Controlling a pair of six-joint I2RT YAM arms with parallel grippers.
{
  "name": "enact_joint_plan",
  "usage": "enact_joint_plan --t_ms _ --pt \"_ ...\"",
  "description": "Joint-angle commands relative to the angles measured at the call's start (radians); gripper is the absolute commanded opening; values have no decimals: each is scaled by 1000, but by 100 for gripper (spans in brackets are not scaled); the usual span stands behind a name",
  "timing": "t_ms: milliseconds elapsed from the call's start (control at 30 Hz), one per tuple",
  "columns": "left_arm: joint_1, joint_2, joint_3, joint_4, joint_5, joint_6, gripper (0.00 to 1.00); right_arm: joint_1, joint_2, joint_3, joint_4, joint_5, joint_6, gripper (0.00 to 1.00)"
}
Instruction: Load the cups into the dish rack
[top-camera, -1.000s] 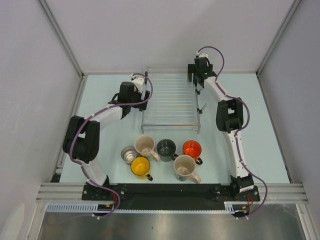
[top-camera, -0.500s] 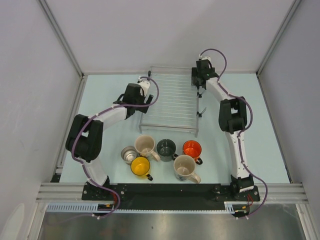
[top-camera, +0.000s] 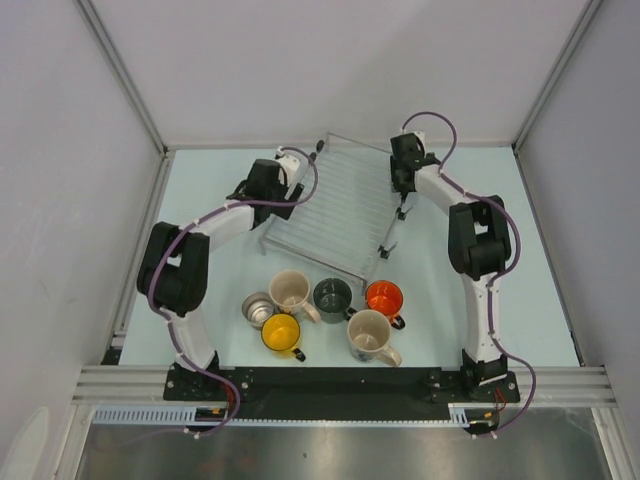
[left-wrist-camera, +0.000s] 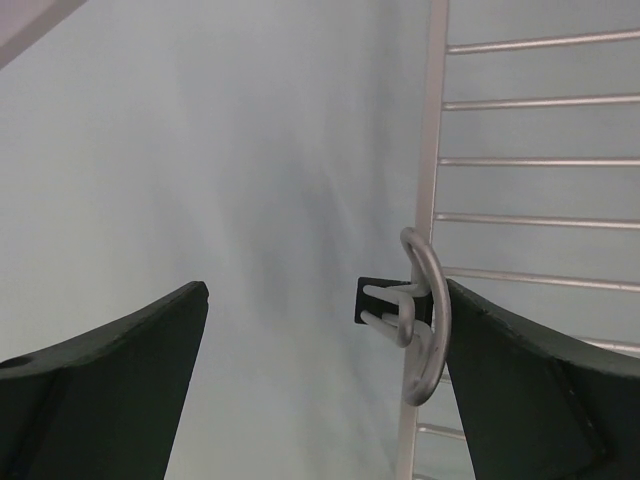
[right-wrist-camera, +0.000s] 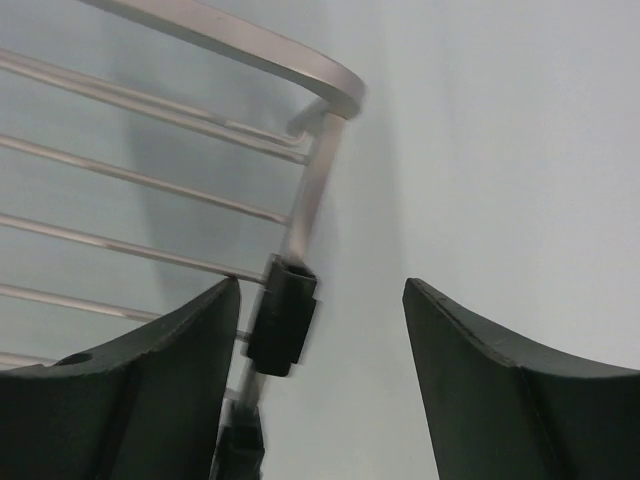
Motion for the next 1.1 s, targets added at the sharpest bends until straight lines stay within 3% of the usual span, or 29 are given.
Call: enact_joint_plan --t_ms 0,267,500,800,967,1067 --pt "88 57 143 -75 -110 56 100 -9 -98 -129 -68 163 -23 70" --pt "97 172 347 -138 -102 35 100 58 -231 -350 -47 212 20 68" --pt "98 243 480 -207 -55 -3 100 143 -313 -434 -45 263 46 68" --pt "74 309 678 -354 24 21 100 183 -385 -522 -8 198 86 71" --pt "98 263 780 -440 134 -16 100 253 -458 -541 -1 220 101 77" --pt "112 134 699 -457 206 -54 100 259 -536 -501 -11 234 101 83"
